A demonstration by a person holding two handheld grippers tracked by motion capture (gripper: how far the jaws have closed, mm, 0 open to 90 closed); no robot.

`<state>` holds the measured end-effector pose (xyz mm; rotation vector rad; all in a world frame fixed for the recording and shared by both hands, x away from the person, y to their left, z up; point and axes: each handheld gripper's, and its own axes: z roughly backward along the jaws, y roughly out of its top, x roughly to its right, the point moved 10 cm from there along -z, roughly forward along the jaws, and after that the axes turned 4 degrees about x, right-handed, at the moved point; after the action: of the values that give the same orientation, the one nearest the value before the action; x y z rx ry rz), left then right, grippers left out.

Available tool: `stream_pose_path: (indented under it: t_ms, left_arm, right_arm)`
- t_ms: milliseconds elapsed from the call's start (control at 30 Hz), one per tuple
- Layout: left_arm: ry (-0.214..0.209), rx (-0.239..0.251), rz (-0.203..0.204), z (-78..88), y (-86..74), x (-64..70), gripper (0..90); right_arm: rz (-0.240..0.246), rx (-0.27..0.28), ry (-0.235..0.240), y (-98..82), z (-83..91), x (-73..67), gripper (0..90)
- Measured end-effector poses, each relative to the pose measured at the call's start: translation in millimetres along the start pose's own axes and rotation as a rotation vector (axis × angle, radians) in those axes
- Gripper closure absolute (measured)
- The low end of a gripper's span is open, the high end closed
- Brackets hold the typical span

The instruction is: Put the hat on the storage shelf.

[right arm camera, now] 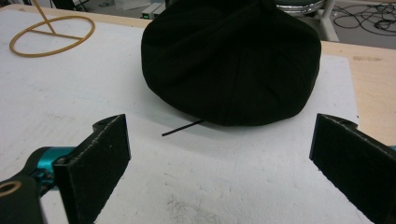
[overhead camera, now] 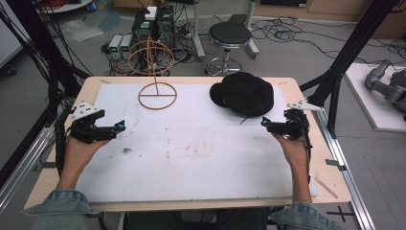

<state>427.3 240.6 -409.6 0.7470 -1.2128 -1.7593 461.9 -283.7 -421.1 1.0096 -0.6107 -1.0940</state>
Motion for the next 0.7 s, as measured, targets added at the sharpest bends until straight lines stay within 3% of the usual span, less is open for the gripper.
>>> stream_pose_path:
  t_ms: [533,700]
  left_arm:
    - [-0.020,-0.008,-0.004,-1.5,-1.0,4.2,13.3]
    - [-0.038,0.016,0.000,1.2,3.8,5.1,13.3]
  right_arm:
    - [0.013,-0.002,-0.007,0.4,-1.7,0.8,4.7]
    - [0.015,0.012,0.001,6.3,-4.2,-2.2,4.8]
